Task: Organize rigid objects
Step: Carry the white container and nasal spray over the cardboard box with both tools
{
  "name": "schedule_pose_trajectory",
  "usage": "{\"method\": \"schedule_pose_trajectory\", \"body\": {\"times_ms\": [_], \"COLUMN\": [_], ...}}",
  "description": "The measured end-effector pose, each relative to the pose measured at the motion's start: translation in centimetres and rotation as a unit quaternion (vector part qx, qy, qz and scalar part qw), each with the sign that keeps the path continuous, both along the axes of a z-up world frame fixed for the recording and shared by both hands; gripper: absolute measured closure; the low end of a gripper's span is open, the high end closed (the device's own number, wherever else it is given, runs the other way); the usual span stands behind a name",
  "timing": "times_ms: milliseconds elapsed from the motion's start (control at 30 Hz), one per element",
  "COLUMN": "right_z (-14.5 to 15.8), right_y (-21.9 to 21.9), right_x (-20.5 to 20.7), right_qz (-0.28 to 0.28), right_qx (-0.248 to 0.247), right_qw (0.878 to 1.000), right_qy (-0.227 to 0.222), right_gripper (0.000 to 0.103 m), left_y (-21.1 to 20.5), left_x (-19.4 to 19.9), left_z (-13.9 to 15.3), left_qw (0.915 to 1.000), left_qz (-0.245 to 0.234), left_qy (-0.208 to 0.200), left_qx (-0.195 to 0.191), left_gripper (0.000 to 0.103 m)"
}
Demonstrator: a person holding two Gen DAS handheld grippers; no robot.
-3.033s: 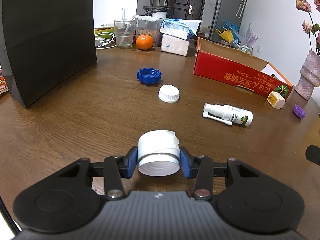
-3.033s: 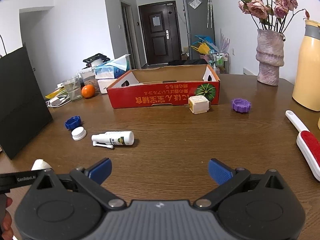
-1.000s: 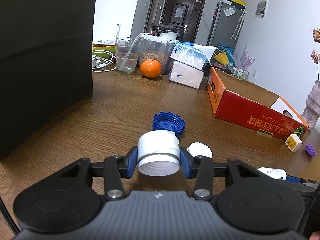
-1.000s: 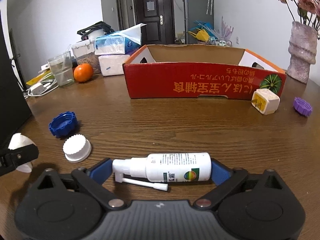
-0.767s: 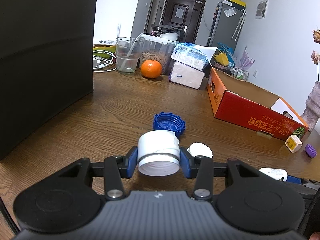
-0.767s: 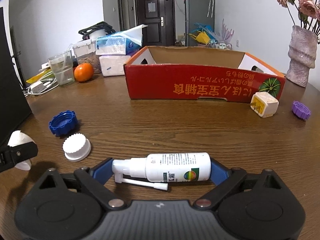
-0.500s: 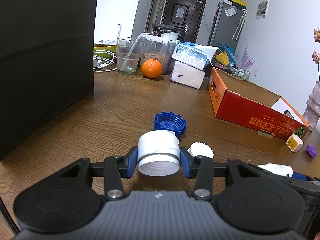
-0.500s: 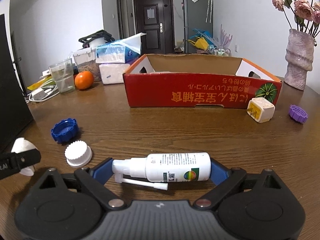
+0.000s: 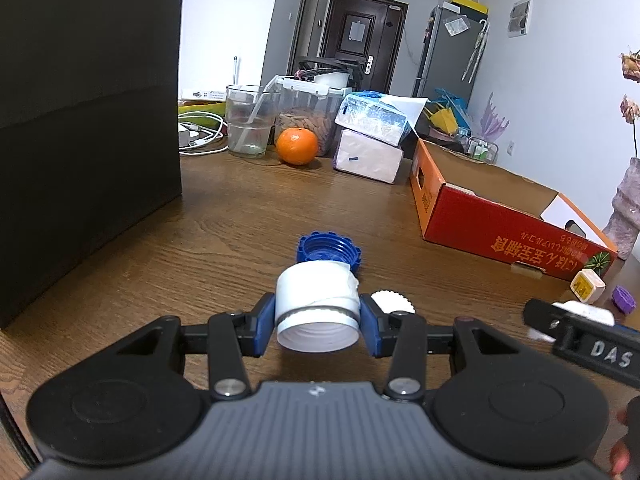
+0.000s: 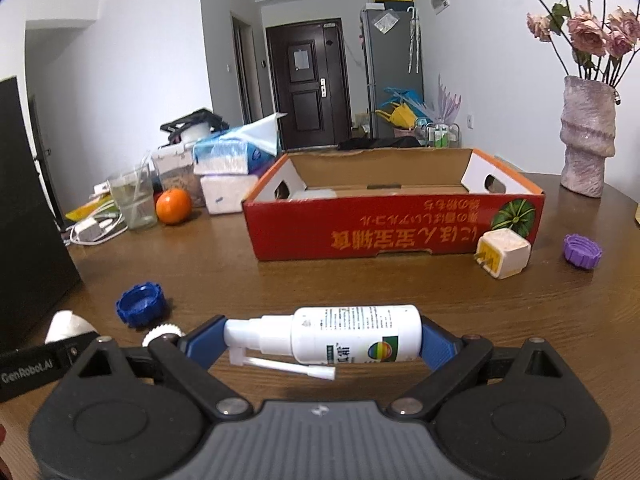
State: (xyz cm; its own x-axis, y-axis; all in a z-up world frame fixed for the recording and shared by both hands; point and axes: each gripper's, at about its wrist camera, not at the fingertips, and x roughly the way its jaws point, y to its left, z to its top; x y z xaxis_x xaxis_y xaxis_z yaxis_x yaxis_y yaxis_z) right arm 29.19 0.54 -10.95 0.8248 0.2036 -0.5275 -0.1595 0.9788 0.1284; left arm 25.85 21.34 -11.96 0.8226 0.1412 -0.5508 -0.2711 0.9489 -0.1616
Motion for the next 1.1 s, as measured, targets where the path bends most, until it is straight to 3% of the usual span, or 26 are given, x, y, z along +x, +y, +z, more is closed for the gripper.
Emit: {"method": "schedule_pose_trajectory", "body": {"times_ms": [833,1100], "right_z": [2.7,3.6], "right_y": [-7.9,-9.4], "right_x": [5.1,6.9], "right_qz": [-0.011,-0.010], "right_qx": [0.030,0.044], "right_qw": [0.999,0.998], "right_qy": [-0.040,-0.054], "right_gripper": [0.006,0.006], "left_y": [-7.8,-9.4], "left_x": [6.5,9.4], "left_z": [3.7,4.3], "left_qw": [0.9992,0.9989], "left_qz": [-0.022,-0.019], "left_qy": [-0.029,-0.042], "left_qx": [0.016,0.003], "left_gripper": [0.058,0.058]}}
